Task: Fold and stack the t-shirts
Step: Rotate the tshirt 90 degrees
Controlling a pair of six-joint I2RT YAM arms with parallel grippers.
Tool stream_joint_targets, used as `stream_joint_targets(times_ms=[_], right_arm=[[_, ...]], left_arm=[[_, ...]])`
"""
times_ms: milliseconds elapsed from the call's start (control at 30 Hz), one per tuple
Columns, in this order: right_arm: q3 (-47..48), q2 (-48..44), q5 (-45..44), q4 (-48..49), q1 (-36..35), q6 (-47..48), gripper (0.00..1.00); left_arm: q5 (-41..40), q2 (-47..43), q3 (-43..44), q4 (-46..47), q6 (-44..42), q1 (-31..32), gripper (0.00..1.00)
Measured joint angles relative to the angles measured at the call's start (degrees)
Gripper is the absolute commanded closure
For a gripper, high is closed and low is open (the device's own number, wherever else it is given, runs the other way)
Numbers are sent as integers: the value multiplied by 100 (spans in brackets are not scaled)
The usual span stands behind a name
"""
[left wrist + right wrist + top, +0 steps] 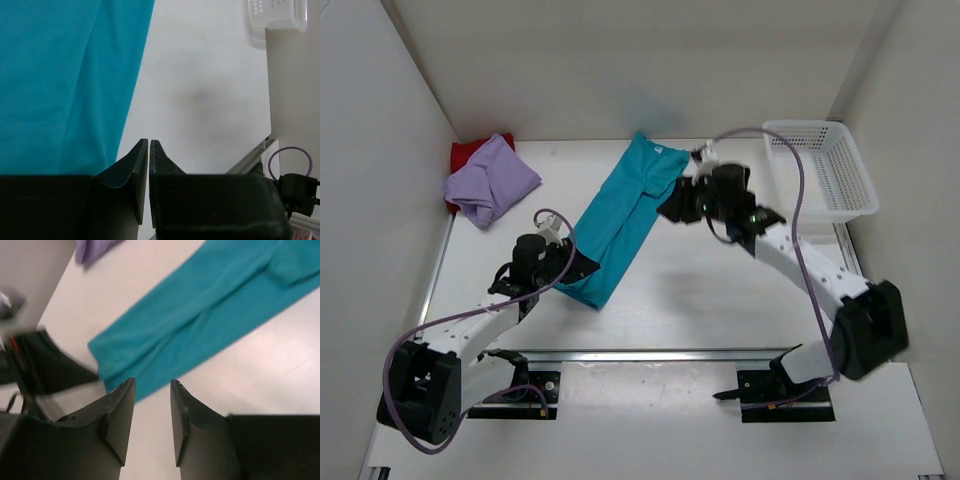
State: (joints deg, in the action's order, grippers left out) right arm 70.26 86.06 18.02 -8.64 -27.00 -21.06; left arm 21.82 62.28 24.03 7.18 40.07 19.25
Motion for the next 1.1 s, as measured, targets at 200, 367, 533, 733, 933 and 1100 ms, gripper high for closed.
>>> stream_joint_targets(times_ms=[200, 367, 533, 733, 933, 1100], right_arm=[[-2319, 122, -293, 1641, -925, -990, 60], [-2291, 1416, -535, 2173, -1534, -1587, 55], [-1598, 2184, -640, 2570, -1843, -1908, 70], [-1558, 2474, -531, 2848, -1698, -2140, 100], [-2983, 1169, -225, 2636, -638, -1884, 92], [-3875, -210, 199, 1945, 529, -1257, 62]], left_arm=[[-24, -341, -7, -210, -109, -297, 84], [-46, -356, -2, -409, -192, -367, 84], [-63, -354, -2, -426, -232, -391, 81], [-92, -326, -2, -485, -299, -398, 80], [-339, -140, 22, -610, -446, 31, 77], [-588, 195, 59, -789, -723, 866, 65]])
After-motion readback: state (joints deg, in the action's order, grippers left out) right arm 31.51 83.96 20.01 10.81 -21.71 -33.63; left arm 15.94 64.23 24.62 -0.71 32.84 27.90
